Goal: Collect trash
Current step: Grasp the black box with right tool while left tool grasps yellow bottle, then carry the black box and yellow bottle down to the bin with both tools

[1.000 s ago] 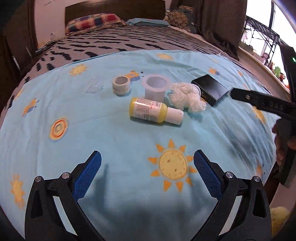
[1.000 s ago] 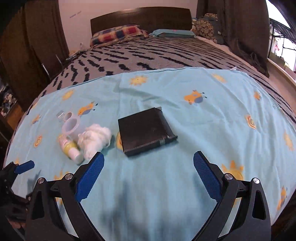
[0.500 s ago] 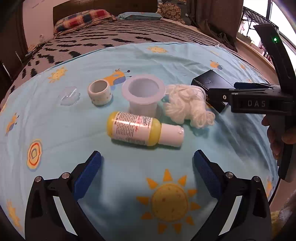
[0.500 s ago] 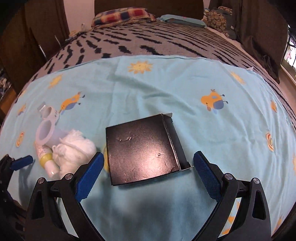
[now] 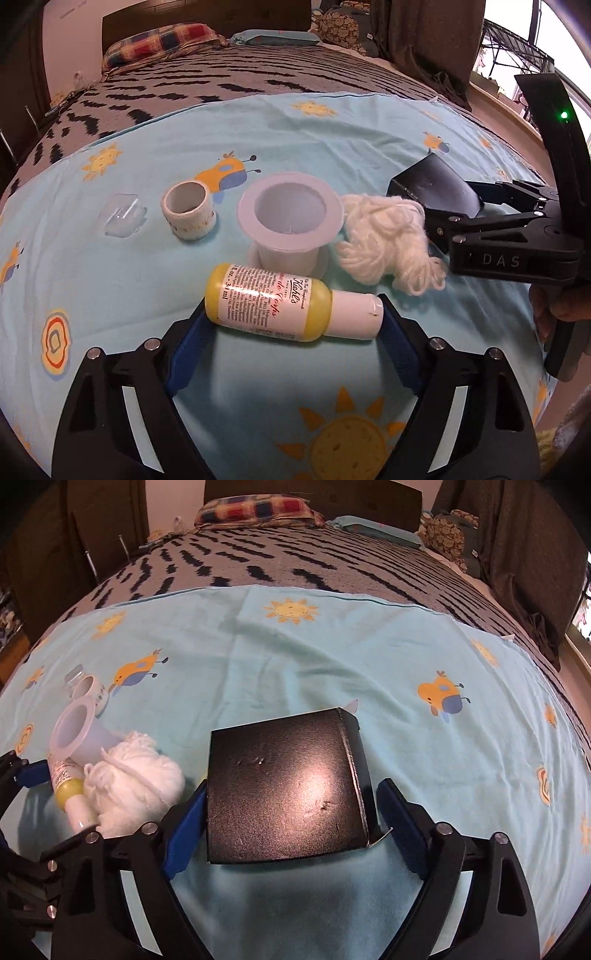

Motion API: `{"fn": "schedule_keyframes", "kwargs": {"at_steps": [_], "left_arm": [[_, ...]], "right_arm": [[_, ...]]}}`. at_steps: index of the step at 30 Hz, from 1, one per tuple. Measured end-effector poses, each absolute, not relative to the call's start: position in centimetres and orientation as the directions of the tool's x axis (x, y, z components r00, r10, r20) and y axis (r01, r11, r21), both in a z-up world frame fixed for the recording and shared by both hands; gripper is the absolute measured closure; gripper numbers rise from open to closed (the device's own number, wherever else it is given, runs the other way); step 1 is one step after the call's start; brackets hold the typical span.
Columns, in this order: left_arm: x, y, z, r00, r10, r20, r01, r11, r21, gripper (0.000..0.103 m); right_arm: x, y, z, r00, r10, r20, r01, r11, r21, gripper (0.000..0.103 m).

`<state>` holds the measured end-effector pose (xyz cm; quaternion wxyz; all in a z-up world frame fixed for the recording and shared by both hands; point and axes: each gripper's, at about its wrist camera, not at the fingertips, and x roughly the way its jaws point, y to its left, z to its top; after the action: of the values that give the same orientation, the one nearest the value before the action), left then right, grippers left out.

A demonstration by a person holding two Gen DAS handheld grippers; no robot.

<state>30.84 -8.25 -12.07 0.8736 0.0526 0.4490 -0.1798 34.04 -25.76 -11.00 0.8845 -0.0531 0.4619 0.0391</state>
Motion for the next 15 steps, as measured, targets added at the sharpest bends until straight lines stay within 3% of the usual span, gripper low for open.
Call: {"fn": "schedule_keyframes", "kwargs": {"at_steps": [15], "left_arm": [[21.4,-6.4,-10.5,0.543,-0.286,-0.789,0.374,0.924,-0.077,0.023]], "right_arm": [[24.8,-25.8,-8.3,0.582,0.068,-0.810,-0.145,0.989,-0.022,0.029]]}}
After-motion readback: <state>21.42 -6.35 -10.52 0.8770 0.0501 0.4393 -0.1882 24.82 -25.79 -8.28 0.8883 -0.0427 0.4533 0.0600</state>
